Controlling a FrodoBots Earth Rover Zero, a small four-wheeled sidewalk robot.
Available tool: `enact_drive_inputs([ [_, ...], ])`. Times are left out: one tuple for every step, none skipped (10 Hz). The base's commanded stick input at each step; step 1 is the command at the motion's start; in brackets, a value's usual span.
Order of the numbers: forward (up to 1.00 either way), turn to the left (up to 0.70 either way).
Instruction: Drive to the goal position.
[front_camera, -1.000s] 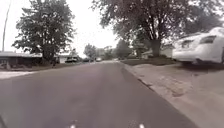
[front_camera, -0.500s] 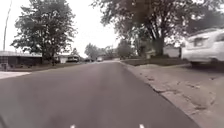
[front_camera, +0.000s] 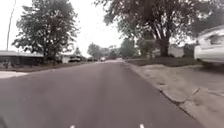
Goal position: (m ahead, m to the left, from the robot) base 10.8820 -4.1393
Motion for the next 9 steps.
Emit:
enact_drive_inputs([
  [1.00,0.00],
  [1.00,0.00],
  [1.00,0.00],
  [1.00,0.00],
  [1.00,0.00],
  [1.00,0.00],
  [1.00,0.00],
  [1.00,0.00],
  [1.00,0.00],
])
